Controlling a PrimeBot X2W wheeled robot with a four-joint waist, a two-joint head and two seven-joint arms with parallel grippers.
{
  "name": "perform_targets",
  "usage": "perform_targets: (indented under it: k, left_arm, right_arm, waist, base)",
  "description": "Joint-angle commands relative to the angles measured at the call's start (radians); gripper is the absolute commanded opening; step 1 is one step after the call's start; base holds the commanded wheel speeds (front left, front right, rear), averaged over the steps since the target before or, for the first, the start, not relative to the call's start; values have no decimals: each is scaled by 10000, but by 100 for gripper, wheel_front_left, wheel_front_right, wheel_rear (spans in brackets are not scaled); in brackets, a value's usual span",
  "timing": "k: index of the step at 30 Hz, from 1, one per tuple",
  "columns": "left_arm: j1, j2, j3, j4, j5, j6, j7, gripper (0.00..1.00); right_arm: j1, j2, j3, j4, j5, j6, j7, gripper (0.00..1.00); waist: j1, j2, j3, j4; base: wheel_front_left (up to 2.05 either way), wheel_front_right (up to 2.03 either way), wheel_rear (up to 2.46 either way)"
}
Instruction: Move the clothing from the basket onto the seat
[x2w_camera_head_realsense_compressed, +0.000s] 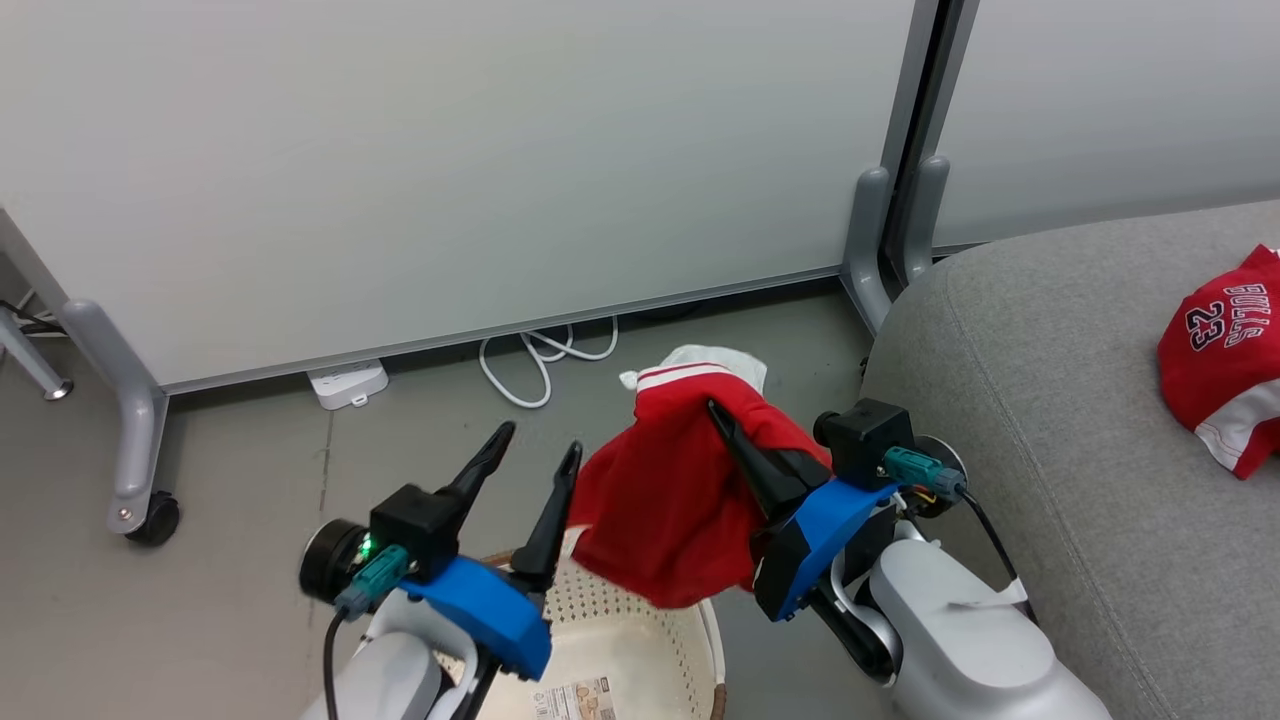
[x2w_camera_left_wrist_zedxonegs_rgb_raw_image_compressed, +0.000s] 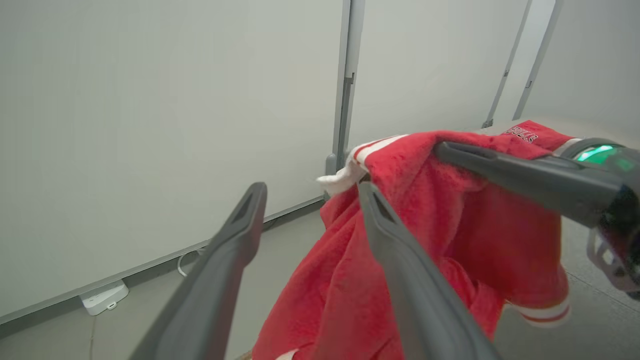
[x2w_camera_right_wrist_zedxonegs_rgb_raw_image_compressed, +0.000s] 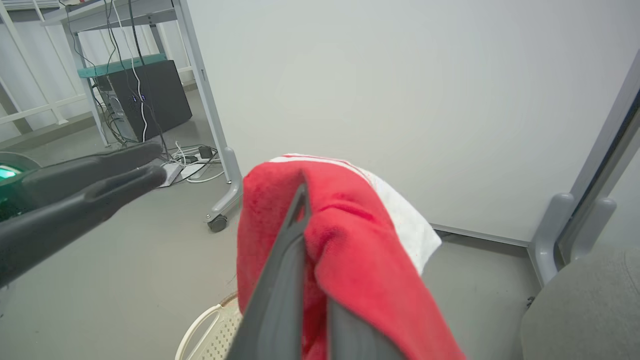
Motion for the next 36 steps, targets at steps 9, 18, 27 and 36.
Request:
perform_targets:
  k: [9, 18, 27, 36]
  left_arm:
    - [1928, 58, 1605, -1436, 1221, -245, -25, 100]
    - [2870, -490, 2762, -1887, 1953, -542, -27, 100]
    - [3143, -809, 3344, -1909, 2370, -781, -27, 100]
    - [3080, -905, 3617, -1960, 2615, -857, -27, 100]
  right_arm:
    - [219, 17, -216, -189, -66, 3, -56, 0]
    - [306, 17, -279, -225, -14, 3, -56, 0]
    - [269, 17, -280, -227, 42, 3, -57, 0]
    - [90, 16, -195, -294, 110, 3, -49, 0]
  waist:
    - [0, 0, 62, 163]
    - [0, 0, 50, 220]
    - [0, 0, 68, 87]
    - [0, 0, 303, -819]
  base:
    - [0, 0, 0]
    - [0, 0, 0]
    - [0, 0, 0]
    - [0, 0, 0]
